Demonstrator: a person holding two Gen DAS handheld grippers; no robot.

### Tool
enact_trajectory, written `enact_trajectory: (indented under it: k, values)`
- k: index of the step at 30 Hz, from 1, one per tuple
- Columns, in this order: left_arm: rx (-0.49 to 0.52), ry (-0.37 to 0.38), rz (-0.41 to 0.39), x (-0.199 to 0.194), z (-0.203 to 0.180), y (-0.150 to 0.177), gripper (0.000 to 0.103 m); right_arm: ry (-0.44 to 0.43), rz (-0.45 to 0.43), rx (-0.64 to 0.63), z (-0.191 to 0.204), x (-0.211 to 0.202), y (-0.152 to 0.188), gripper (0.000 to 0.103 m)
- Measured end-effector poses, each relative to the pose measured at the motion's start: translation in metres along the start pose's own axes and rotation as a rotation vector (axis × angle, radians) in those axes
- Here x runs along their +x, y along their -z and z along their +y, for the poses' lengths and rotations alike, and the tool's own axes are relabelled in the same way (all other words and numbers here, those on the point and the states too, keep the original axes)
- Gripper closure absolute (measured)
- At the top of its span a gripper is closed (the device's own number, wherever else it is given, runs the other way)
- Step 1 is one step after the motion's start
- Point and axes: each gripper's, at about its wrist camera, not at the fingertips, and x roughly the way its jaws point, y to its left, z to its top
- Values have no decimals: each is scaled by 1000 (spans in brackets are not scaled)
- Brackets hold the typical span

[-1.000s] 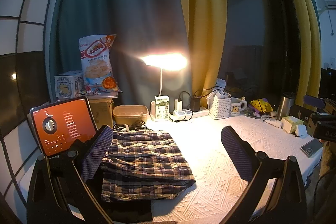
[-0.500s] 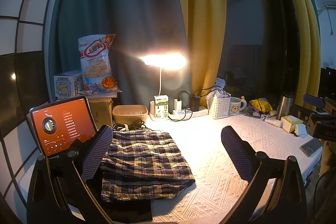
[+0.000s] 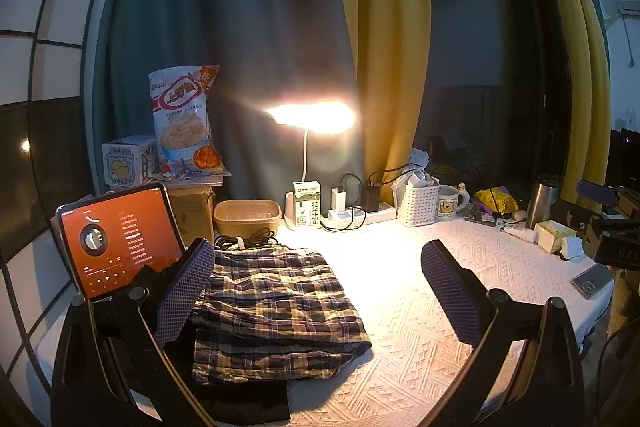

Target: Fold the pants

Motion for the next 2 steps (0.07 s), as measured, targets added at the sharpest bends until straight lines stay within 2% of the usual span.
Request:
enact_trajectory:
  k: [2]
  values:
    - [-7, 8, -3, 0, 2, -1, 1, 2, 0, 1, 1, 0, 0, 11]
